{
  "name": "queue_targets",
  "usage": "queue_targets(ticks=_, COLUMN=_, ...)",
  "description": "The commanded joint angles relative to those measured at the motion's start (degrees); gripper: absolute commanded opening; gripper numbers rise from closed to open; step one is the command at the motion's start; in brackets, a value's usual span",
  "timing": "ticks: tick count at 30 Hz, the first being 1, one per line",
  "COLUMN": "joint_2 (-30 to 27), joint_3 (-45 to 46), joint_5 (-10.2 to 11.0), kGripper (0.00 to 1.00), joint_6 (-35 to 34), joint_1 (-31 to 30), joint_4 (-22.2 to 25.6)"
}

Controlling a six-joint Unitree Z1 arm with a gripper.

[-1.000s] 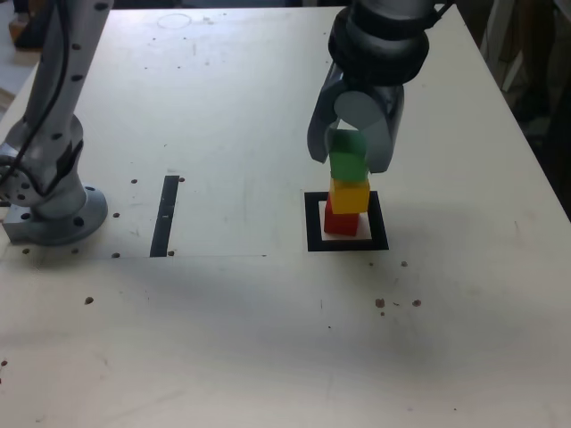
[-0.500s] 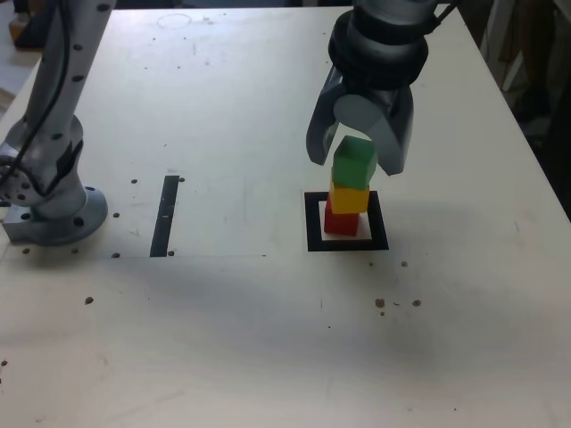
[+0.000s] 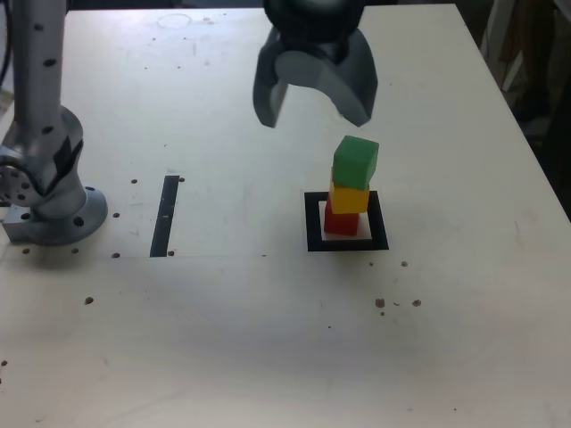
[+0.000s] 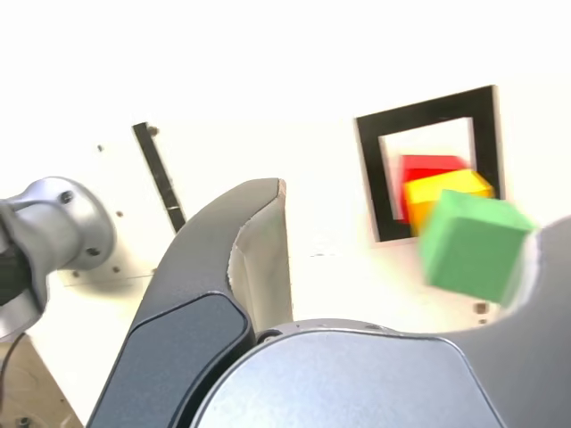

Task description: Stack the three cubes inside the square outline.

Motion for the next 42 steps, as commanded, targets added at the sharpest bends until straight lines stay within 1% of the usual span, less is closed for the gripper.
queue_targets(ticks=1, joint_2=-2.7, joint_3=3.2, joint_5=-0.1, kGripper=0.99, joint_6=-1.1, joint_1=0.1, joint_4=-0.2)
queue_targets(ticks=6, joint_2=-8.8, joint_3=13.3, joint_5=-1.1, kGripper=1.0, joint_6=-3.7, joint_1=0.1, joint_4=-4.2)
queue_targets(ticks=12, joint_2=-15.2, joint_3=28.0, joint_5=-2.8, kGripper=1.0, joint_6=-6.1, joint_1=0.2, joint_4=-11.9)
queue_targets(ticks=18, joint_2=-17.8, joint_3=38.1, joint_5=-5.0, kGripper=1.0, joint_6=-6.5, joint_1=0.2, joint_4=-18.6)
queue_targets(ticks=24, joint_2=-19.5, joint_3=46.7, joint_5=-7.0, kGripper=0.99, joint_6=-7.0, joint_1=0.2, joint_4=-24.1)
queue_targets(ticks=28, joint_2=-19.6, joint_3=50.3, joint_5=-8.1, kGripper=0.99, joint_6=-7.1, joint_1=0.2, joint_4=-26.8)
queue_targets(ticks=31, joint_2=-19.4, joint_3=51.4, joint_5=-8.5, kGripper=0.99, joint_6=-7.1, joint_1=0.2, joint_4=-27.9)
queue_targets(ticks=42, joint_2=-19.3, joint_3=52.7, joint_5=-9.1, kGripper=0.99, joint_6=-7.0, joint_1=0.2, joint_4=-29.5)
